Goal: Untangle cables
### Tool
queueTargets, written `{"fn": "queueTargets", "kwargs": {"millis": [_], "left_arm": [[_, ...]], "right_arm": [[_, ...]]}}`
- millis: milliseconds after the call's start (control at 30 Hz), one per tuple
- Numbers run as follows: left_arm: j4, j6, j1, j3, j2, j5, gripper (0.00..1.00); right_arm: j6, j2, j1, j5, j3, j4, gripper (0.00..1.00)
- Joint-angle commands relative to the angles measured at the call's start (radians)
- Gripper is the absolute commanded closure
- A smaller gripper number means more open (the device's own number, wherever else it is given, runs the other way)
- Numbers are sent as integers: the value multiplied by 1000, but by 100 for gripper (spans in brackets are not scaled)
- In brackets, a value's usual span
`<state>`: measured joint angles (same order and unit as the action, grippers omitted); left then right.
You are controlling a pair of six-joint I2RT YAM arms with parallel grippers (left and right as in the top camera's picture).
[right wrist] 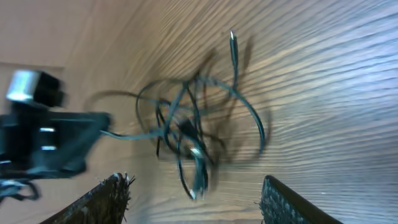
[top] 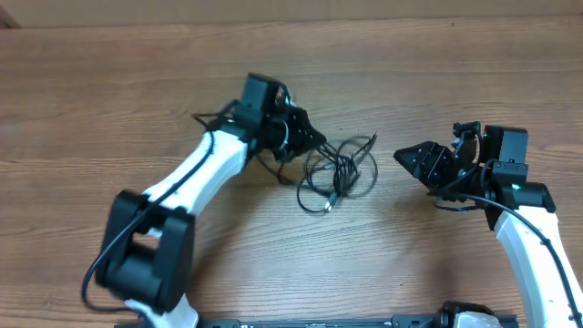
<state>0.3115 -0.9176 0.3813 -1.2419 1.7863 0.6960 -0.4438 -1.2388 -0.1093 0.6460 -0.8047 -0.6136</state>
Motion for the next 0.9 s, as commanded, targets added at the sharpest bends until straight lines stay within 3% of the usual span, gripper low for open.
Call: {"fn": "queueTargets", "kwargs": {"millis": [0,167,367,500,633,867], "left_arm": [[2,193,13,-44,-133,37,96],[6,321,46,-44,-226,37,96],[5,324,55,-44,-291,37,96],[5,251,51,-44,-323,7,96],[-8,127,51,-44,-343,-35,96],[-43,11,51,-45,-367,-6,96]], "right_arm": [[4,3,41,52,-16,6,33],[-43,3,156,51,-16,59,33],[-113,2,270,-70,-16,179,29],[-159,2,323,-149,-16,237,28],[-169,-11,397,-243,-16,285,19],[-491,-69,491,-694,-16,291,9]]}}
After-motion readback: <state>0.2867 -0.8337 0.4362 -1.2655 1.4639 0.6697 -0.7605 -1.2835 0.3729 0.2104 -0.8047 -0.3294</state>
